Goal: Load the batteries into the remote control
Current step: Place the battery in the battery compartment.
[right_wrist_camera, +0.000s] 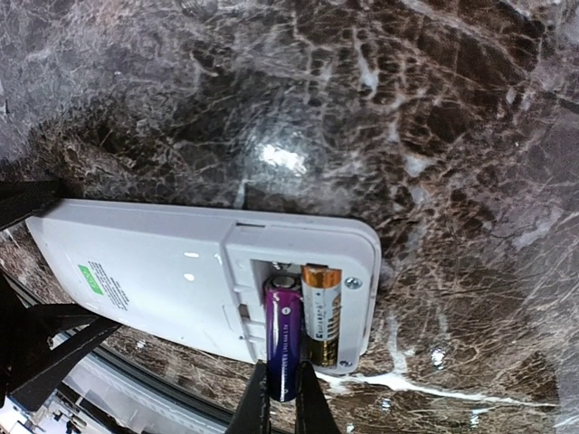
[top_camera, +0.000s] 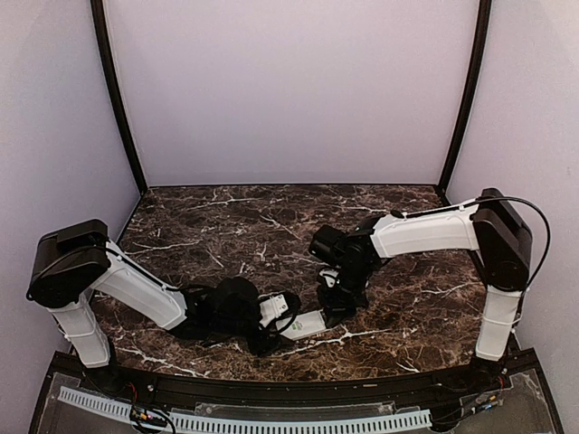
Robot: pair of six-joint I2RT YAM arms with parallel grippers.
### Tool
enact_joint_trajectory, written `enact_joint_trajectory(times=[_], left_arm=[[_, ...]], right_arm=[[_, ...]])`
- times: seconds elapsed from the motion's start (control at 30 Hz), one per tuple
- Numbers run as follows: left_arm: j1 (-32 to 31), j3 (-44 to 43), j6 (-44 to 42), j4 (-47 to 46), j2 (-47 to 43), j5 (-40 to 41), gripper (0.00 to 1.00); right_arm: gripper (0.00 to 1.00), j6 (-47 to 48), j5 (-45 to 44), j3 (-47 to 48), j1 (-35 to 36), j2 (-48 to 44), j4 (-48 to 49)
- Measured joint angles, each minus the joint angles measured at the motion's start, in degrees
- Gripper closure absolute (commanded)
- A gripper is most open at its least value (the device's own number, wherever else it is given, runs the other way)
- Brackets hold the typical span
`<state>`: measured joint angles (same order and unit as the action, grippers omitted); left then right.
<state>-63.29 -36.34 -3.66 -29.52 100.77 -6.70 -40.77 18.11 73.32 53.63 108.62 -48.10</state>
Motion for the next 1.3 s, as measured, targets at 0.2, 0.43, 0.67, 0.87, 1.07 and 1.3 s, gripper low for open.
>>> enact_joint_trajectory(times=[0.2,0.43,0.67,0.87,1.07,1.3], left_arm=[[0.0,0.0,-0.02,0.0,0.0,-0.2,0.3],[0.0,0.02,-0.02,-0.02,0.0,-0.39,0.3],[0.0,0.04,0.0,-0.15,0.0,-0.44,0.31],[0.0,2.01,0.52,-3.72,0.0,-0.7,0.37],[0.0,2.97,1.16,-5.51,0.0,-0.79,0.4],[0.0,3.06,1.33,-5.66,0.0,-0.7,0.41]], right_arm=[[0.78,0.57,-0.44,1.7,-0.07,0.94,-1.29],[0.67,1.73,-0.96,3.74,-0.07,1.01,-1.73],[0.75,6.69,-1.22,4.85,-0.2,-0.24,-3.78],[0.82,24.24,-2.67,0.15,-0.44,-13.42,3.85],[0.75,47.8,0.37,-15.3,0.28,-24.02,17.46],[0.77,71.25,0.04,-21.55,1.53,-18.95,23.21]])
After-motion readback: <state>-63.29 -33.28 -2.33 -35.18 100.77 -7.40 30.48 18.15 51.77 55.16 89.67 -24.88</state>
